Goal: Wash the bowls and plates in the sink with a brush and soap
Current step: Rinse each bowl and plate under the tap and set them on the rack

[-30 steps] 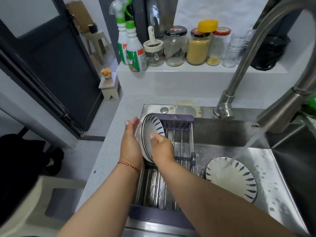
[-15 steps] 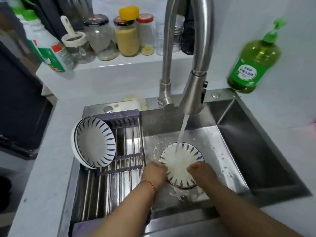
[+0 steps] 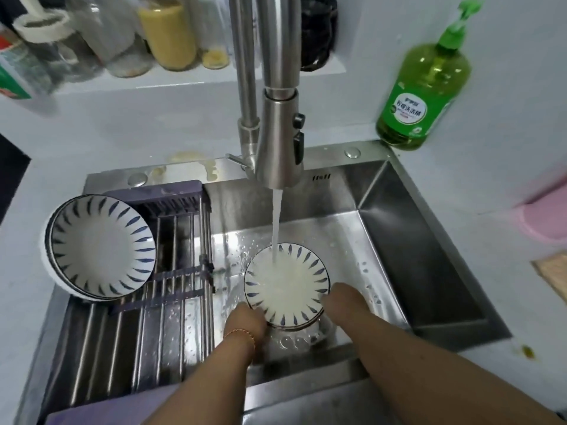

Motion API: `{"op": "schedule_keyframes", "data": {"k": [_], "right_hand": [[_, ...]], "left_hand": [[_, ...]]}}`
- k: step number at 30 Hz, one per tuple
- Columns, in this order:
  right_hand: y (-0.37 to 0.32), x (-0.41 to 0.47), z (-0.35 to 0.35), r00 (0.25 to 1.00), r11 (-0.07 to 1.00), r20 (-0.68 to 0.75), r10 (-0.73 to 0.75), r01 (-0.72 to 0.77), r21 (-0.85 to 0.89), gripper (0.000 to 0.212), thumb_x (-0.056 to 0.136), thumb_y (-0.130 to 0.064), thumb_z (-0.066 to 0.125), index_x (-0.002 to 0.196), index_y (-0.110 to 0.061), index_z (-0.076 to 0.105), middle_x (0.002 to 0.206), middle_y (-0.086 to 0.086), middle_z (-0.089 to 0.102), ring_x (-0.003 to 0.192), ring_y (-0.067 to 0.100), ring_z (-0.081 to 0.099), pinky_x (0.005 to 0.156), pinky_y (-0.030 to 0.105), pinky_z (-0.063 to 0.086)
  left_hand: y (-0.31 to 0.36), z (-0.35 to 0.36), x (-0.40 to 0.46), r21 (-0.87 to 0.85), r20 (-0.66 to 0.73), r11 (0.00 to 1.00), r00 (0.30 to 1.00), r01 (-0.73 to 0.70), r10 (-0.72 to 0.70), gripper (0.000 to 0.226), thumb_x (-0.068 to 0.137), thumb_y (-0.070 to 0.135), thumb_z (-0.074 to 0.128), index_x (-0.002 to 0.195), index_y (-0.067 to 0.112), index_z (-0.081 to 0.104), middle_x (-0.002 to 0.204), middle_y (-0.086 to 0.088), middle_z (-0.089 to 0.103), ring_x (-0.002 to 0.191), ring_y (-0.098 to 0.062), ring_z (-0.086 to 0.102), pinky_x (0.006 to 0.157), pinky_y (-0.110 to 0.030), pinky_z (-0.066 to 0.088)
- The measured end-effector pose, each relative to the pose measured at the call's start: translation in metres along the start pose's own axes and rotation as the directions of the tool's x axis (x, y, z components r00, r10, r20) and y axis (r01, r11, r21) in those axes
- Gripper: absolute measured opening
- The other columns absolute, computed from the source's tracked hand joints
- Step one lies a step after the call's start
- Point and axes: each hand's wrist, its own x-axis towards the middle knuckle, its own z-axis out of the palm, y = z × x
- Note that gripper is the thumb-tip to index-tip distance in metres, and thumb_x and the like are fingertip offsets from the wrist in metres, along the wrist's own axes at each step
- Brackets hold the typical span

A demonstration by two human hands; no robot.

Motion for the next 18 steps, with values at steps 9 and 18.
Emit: {"op": "schedule_keyframes", "data": {"k": [9,18], "right_hand": [[-0.001,0.006,-0.002,0.999,0.987,0.010,0.033,-0.034,0.156,0.018,0.086,-0.029,0.054,0.077,-0.013,0.057,0.089,0.010,0.070,0.084,0.029,0.067,0.072,0.029,0.052],[-0.001,-0.008,-0.012,0.995,0.776,0.090,0.036,-0.085,0.625,0.020,0.088,-0.004,0.057,0.068,0.000,0.058,0.061,0.020,0.065,0.061,0.036,0.067,0.070,0.051,0.058]], "left_hand": [[0.025,-0.020,-0.038,0.058,-0.084,0.995,0.993,-0.076,0.080,0.018,0.085,0.025,0.055,0.075,0.011,0.057,0.087,-0.017,0.071,0.080,-0.035,0.069,0.075,-0.038,0.057],[0.035,-0.027,-0.062,-0.675,-0.064,0.738,0.995,0.014,-0.078,0.018,0.082,-0.005,0.063,0.074,0.004,0.050,0.072,-0.018,0.062,0.058,-0.031,0.067,0.076,-0.051,0.059]]}}
